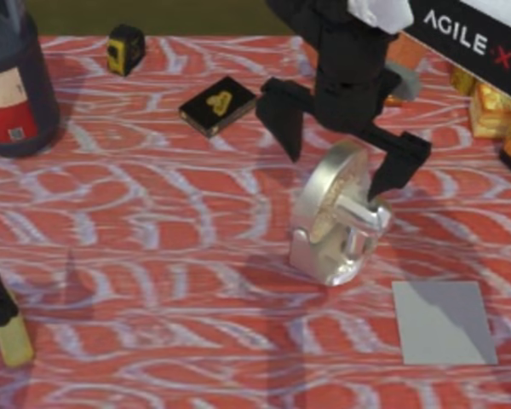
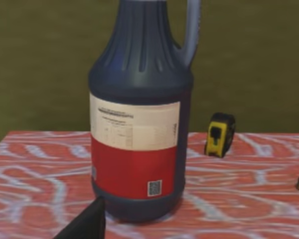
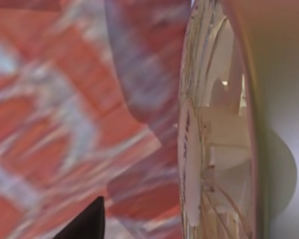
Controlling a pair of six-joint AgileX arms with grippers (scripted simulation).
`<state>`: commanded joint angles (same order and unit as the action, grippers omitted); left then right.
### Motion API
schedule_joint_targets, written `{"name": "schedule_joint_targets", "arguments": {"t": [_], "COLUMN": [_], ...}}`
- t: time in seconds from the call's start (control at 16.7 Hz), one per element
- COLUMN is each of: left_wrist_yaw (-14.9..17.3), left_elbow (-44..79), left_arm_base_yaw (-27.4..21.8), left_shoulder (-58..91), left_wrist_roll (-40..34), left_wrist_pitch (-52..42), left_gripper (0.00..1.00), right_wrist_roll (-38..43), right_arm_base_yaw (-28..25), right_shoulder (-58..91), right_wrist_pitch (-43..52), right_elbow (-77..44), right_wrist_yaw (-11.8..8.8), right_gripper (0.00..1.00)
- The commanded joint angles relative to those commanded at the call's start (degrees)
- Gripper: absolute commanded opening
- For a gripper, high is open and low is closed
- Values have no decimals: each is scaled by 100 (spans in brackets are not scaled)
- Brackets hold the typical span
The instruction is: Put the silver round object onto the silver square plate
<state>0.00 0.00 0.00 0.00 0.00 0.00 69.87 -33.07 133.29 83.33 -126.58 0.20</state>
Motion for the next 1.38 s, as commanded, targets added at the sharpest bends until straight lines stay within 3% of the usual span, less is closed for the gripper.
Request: {"name": "schedule_joint_targets", "arguments": {"t": [0.78, 1.38], "left_wrist_yaw": [0, 0], "left_elbow": [0, 0], "left_arm_base_yaw": [0, 0], "left_shoulder": [0, 0], "left_wrist_roll": [0, 0], "left_wrist_pitch": [0, 0], "left_gripper": [100, 100], "right_wrist_roll": [0, 6], "right_arm_base_yaw": [0, 14], "right_shoulder": [0, -16], "right_wrist_pitch": [0, 14], "right_elbow": [0, -15], "right_wrist_yaw": [0, -1], "right_gripper": [2, 0]}}
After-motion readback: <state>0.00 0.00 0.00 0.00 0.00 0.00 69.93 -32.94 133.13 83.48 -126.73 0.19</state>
